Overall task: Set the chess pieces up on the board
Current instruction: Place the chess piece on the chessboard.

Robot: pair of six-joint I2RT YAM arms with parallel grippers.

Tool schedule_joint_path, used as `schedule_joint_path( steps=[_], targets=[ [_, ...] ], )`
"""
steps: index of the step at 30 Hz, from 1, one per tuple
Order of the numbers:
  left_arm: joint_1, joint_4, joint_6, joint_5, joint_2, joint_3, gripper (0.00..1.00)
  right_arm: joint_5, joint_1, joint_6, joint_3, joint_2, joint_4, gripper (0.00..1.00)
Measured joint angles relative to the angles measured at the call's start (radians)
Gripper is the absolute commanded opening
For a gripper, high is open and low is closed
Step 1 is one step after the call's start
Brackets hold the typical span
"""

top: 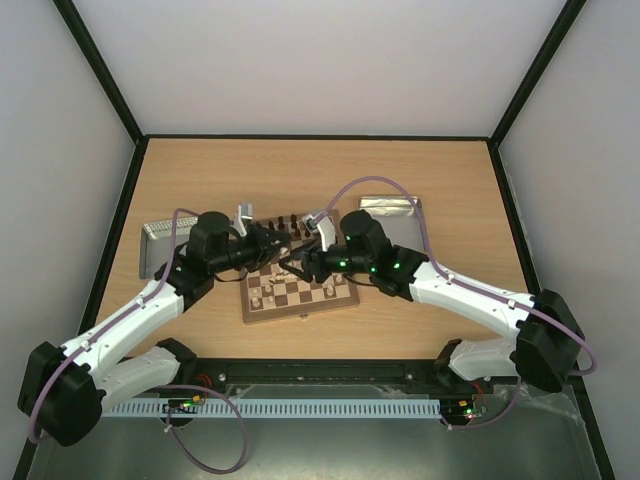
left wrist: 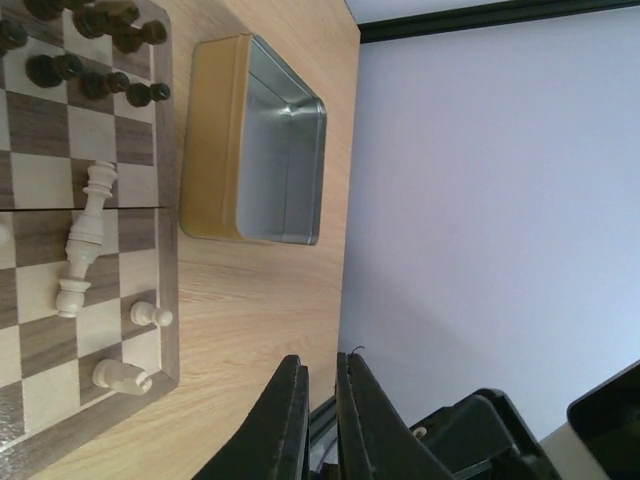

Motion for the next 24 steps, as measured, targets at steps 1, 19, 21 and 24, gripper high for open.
schedule_joint_path(
  steps=[1,19,21,24],
  targets=[
    [0.000,0.002,-0.004,0.007,0.000,0.002,0.04,0.006,0.000,-0.005,0.008,0.001,-0.002,0.45],
    [0.005,0.021,-0.067,0.063,0.007,0.011,0.05,0.081,0.002,-0.035,0.076,0.036,-0.037,0.29],
    [0.005,0.024,-0.076,0.064,0.007,0.011,0.06,0.089,0.003,-0.036,0.077,0.037,-0.040,0.22],
    [0.006,0.031,-0.090,0.068,0.007,0.011,0.18,0.109,0.008,-0.048,0.089,0.041,-0.054,0.13]
  ],
)
